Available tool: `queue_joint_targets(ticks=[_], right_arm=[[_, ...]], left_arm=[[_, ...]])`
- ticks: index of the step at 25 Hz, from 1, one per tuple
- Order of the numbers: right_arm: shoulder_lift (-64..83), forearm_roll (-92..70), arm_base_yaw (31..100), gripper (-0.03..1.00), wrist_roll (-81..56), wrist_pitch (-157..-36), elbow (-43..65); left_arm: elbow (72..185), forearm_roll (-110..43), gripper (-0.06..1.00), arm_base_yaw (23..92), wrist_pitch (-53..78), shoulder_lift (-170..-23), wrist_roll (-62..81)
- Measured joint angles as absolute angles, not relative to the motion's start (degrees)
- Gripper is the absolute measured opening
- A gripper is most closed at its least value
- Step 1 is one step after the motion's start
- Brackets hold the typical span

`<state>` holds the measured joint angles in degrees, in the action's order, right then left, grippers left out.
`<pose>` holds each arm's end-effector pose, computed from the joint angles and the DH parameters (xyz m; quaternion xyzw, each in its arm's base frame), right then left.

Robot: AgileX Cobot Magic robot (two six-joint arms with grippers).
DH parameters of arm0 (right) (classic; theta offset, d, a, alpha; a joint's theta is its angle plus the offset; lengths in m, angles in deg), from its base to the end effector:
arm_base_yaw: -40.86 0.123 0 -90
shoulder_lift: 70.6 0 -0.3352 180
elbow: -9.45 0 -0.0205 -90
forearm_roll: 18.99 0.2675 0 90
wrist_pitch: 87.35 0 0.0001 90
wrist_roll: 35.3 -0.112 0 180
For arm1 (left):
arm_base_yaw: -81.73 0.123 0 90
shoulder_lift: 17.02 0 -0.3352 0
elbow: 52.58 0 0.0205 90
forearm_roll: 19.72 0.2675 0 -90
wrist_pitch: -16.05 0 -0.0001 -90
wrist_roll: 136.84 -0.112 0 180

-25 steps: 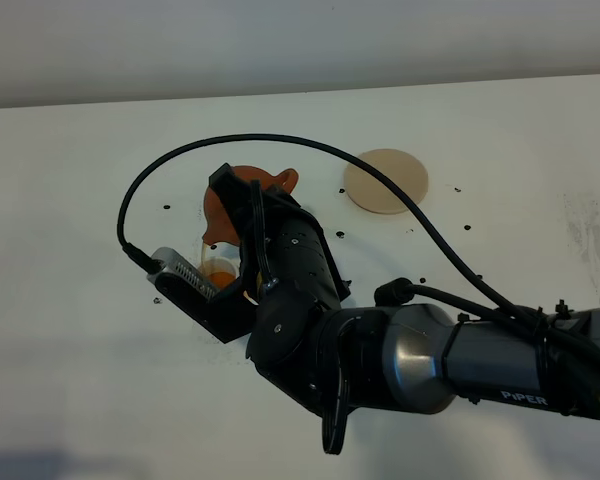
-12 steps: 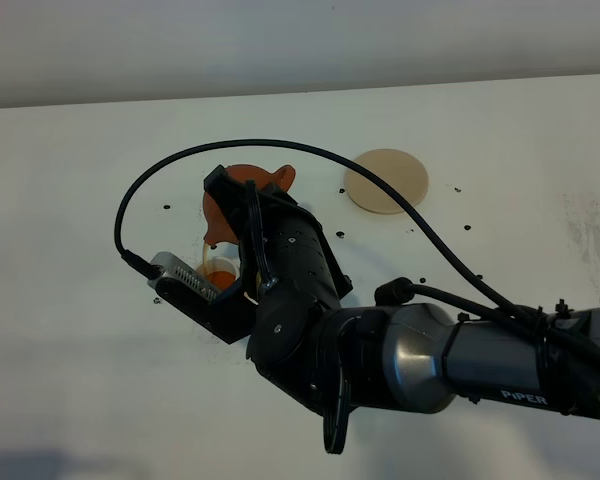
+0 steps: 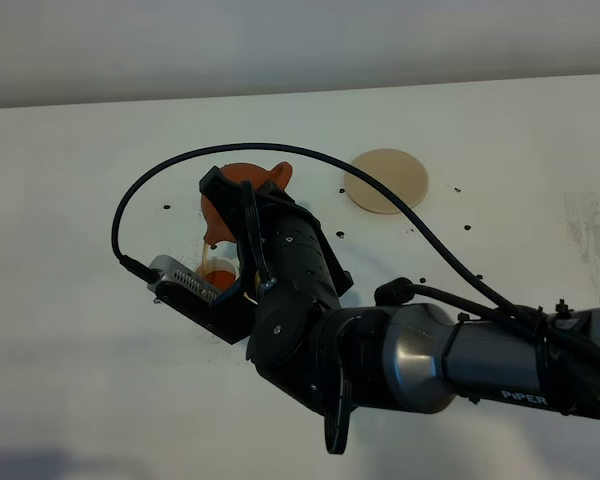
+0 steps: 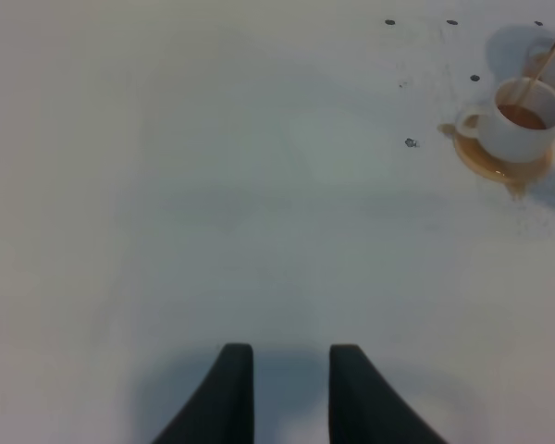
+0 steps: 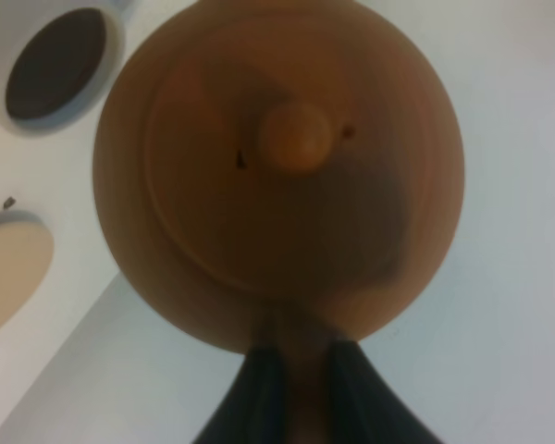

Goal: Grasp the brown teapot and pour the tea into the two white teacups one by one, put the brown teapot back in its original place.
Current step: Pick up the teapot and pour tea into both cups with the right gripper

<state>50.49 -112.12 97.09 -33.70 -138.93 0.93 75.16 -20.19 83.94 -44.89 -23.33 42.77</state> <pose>0.3224 0.3244 0.2147 -0.7326 0.3808 -0.5046 0.2526 -0.0181 -0.0015 0.2616 -0.0136 0.8638 0.0073 0.5037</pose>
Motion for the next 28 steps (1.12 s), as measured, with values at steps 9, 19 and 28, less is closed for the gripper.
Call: queue_joint_targets(ticks=[9,19,28], right_arm=[[50.5,-112.2,97.1,0.09,-33.7,-138.9,0.9],[50.5,-112.2,97.0,0.09,-33.7,-138.9,0.9],[50.5,-112.2,96.7,0.09,-33.7,-138.8,0.9]], left_arm=[[75.2,-20.2,0.22,83.9,-44.9,-23.3,42.8],[75.2,-20.2,0.22,83.9,-44.9,-23.3,42.8],[75.2,-20.2,0.22,83.9,-44.9,-23.3,42.8]])
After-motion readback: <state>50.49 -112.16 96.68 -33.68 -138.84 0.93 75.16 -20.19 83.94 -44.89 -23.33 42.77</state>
